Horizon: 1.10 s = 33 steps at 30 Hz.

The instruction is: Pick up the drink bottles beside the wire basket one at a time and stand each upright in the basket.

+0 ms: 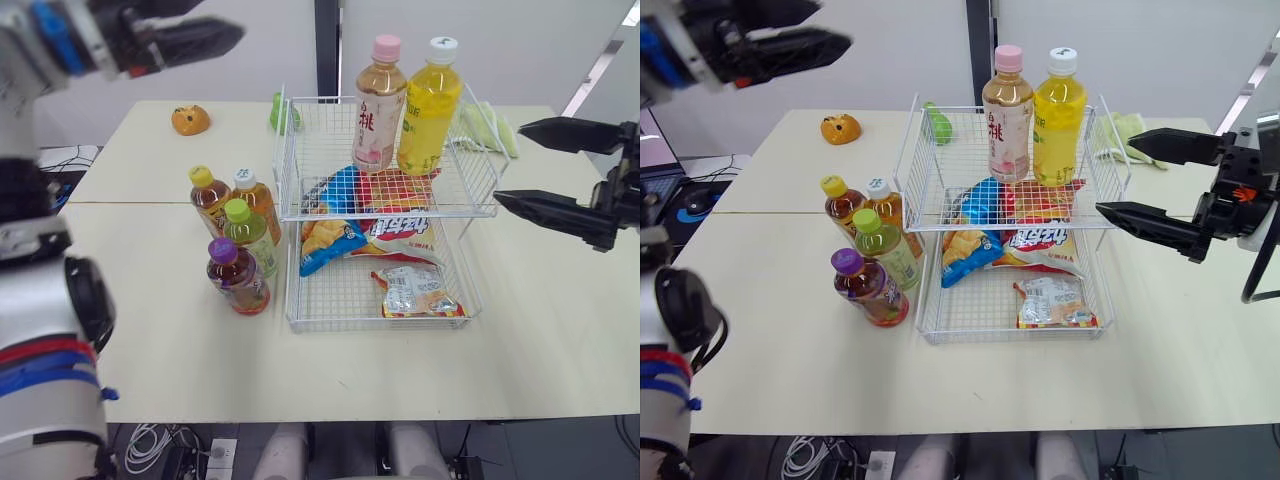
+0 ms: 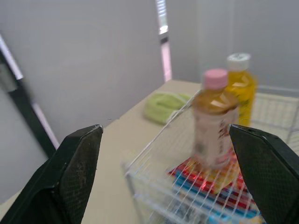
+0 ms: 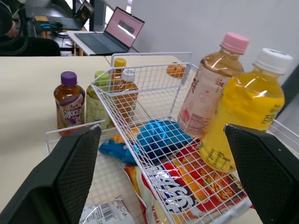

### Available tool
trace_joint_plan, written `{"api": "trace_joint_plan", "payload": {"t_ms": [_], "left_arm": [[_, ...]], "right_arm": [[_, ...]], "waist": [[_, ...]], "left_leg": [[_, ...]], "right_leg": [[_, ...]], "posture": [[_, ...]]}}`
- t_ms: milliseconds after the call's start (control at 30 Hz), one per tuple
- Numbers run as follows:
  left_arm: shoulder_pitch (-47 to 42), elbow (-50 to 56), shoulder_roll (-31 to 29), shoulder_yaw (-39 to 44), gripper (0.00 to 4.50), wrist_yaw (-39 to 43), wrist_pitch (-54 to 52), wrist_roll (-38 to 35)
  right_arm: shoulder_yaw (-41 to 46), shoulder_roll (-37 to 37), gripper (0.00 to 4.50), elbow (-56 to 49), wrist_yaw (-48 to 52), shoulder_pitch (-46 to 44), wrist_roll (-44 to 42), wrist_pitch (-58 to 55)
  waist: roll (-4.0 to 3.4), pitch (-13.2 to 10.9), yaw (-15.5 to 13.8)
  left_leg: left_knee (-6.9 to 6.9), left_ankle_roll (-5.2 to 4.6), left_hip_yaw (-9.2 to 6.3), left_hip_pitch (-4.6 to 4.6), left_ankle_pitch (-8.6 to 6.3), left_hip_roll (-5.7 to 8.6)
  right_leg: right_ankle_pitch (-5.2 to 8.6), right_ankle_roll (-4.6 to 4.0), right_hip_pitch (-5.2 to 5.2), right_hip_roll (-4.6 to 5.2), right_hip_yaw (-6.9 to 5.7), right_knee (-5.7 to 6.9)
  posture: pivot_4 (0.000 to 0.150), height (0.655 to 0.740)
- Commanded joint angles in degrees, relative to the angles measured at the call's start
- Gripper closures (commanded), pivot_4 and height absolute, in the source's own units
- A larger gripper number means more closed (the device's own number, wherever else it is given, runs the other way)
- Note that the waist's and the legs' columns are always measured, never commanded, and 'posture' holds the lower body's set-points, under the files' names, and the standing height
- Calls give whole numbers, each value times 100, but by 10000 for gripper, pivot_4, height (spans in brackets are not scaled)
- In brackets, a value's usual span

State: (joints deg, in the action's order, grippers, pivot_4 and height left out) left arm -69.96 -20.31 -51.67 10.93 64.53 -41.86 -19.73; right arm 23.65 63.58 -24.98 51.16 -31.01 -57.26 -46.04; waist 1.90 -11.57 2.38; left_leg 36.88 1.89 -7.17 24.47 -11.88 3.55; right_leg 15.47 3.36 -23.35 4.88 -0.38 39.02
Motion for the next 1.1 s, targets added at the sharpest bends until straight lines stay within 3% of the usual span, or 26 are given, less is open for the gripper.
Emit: {"api": "trace_joint_plan", "payload": {"t_ms": [33,200,467,700,1100], "left_arm": [[655,544,-427,508,338,-294,192,-35],[2985,1148,-495,2038,338,-904,485,-120],[4859,1815,227,2864,338,-1537,1029,-440],[5396,2562,595,2907,338,-2137,850,-800],[5671,2935,550,2757,338,-2380,643,-1244]], "right_arm": [[-177,31,0,45,158,-303,84,195],[-939,-236,0,158,241,-841,366,294],[-1455,-489,0,119,282,-1265,396,3],[-1555,-636,0,128,445,-1332,457,5],[-1542,-688,0,234,696,-1280,644,99]], "waist": [[0,0,-5],[-5,3,5],[-2,5,-132],[-2,6,-178],[-2,6,-176]], "left_leg": [[0,0,-4,-1,0,0],[-7,0,-6,-11,0,-3],[-2,0,-17,-10,0,-7],[-2,1,-20,-11,-1,-9],[-4,0,-14,-13,-1,-10]], "right_leg": [[0,0,1,0,1,0],[0,-1,2,4,15,-3],[-5,-9,5,16,2,-8],[-8,-13,8,17,-1,-10],[-8,-14,7,6,-1,-8]], "posture": [[1500,7400],[1500,7400],[1500,7400],[1500,7400],[1500,7400]]}}
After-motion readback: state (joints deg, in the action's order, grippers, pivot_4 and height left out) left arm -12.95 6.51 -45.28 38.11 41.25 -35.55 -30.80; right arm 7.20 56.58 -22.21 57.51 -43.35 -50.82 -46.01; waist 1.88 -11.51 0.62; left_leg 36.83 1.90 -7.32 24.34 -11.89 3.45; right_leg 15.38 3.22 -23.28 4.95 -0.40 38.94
